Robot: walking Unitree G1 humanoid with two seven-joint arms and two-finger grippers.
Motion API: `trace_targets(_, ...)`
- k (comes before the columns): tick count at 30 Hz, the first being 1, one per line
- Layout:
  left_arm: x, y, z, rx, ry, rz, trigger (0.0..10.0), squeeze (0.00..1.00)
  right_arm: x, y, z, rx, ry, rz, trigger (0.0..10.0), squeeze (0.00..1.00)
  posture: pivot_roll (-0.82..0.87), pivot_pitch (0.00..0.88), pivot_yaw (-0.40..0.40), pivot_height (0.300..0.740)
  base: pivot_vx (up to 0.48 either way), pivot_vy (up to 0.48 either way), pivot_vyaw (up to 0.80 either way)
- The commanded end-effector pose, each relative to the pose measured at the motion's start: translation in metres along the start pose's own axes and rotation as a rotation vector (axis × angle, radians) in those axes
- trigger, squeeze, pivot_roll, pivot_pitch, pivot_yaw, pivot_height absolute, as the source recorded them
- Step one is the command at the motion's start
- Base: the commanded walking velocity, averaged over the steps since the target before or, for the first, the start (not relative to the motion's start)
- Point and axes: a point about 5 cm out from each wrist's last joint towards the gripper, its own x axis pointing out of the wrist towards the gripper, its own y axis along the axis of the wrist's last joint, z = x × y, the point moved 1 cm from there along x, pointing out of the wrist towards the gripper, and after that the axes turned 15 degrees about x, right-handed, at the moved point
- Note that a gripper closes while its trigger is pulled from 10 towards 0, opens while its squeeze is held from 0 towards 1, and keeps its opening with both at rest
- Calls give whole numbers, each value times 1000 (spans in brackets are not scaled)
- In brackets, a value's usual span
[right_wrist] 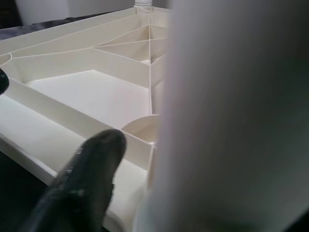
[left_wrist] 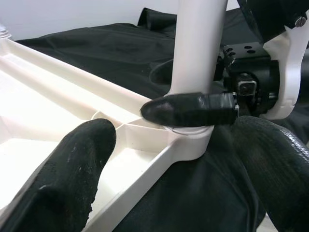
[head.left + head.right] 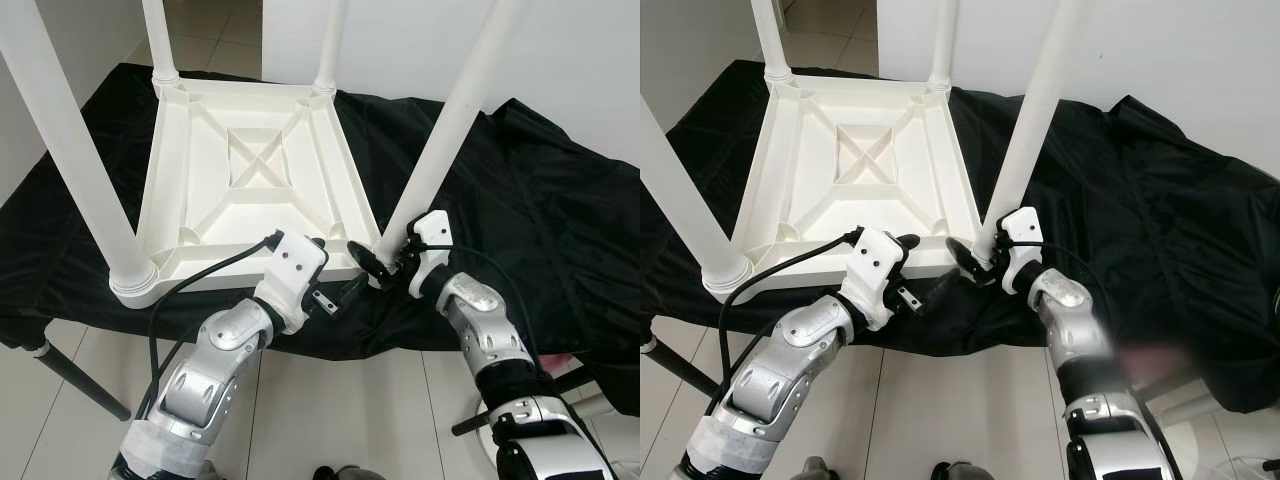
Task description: Building children table
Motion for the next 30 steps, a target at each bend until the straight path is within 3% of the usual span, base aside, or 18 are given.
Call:
trace_targets(1,3,0,4,7,-19,2,10000,0,0,-5,0,10,28,-21,0,0,59,98,-93,740,0,0,0)
trace_targets(14,2,0,4,11,-16,-2,10000,0,-14,-18,9,54,11,-47,353,0,58,102,-94,740,0,0,0)
trace_targets(15,2,0,5,10,-17,-2,10000,0,-14,-17,9,63,3,-29,10000,0,54,104,-94,740,0,0,0)
trace_targets(21,2,0,6,6,-21,-2,10000,0,-11,-16,0,97,-40,30,10000,0,49,107,-94,740,0,0,0)
trace_targets(30,2,-1,6,2,-22,-4,10000,0,-5,-16,-16,173,-249,119,10000,0,48,102,-100,740,0,0,0)
